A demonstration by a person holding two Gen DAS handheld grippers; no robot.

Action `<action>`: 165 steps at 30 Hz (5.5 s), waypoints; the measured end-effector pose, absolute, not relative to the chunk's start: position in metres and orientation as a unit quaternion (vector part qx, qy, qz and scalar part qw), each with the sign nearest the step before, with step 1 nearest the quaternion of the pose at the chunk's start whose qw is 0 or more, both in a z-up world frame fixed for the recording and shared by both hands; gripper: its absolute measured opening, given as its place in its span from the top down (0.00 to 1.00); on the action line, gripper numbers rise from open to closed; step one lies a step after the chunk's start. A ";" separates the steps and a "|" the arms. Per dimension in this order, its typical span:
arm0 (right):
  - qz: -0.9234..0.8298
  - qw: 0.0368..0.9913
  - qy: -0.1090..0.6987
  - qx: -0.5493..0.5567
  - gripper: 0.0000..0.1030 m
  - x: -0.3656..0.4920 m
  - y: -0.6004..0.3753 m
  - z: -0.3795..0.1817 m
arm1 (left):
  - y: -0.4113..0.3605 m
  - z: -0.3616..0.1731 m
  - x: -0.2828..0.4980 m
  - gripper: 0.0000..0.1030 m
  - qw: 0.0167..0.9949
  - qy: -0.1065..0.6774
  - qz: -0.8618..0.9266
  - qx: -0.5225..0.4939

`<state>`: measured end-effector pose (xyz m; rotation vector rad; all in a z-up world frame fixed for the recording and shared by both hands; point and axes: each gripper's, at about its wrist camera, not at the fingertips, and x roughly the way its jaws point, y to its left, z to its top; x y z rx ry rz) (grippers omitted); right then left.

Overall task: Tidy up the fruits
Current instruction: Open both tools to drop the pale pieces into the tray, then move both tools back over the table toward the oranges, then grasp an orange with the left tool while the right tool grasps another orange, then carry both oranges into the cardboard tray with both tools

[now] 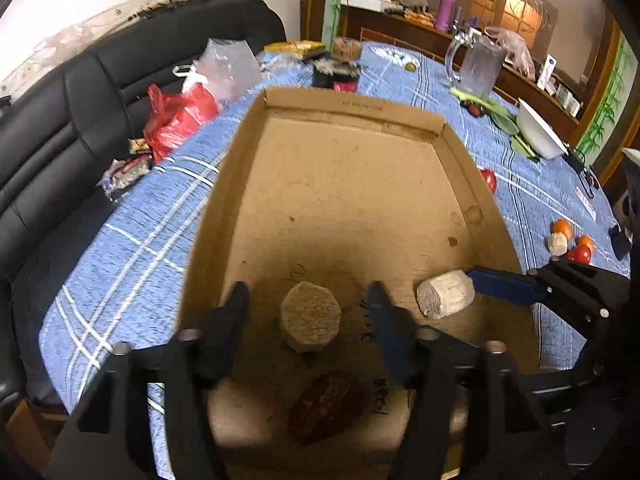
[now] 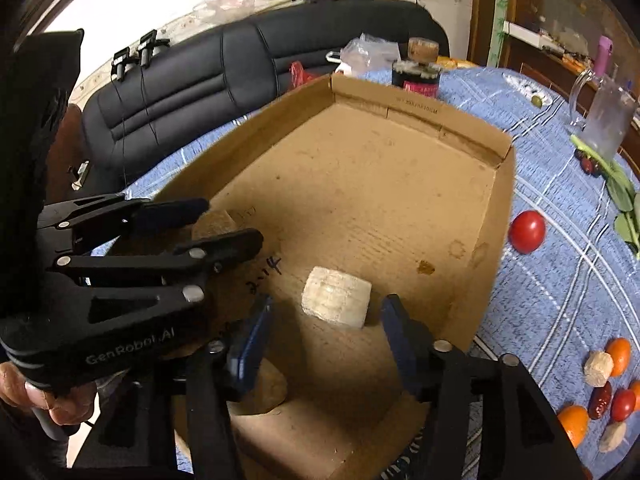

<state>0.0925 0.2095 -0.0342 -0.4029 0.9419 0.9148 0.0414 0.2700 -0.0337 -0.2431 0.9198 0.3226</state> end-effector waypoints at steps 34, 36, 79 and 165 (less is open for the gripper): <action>0.337 0.835 0.426 -0.086 0.43 0.090 0.031 0.012 | 0.178 0.000 0.030 0.38 0.894 0.428 0.085 -0.102; 0.332 0.838 0.426 -0.082 0.43 0.091 0.022 0.013 | 0.171 0.000 0.031 0.38 0.894 0.429 0.078 -0.100; 0.196 0.865 0.462 0.012 0.59 0.230 -0.084 -0.040 | 0.048 -0.055 0.149 0.38 0.856 0.512 -0.022 -0.067; 0.408 0.800 0.433 -0.078 0.69 0.134 0.165 0.004 | 0.248 -0.011 0.071 0.71 0.882 0.438 0.128 -0.116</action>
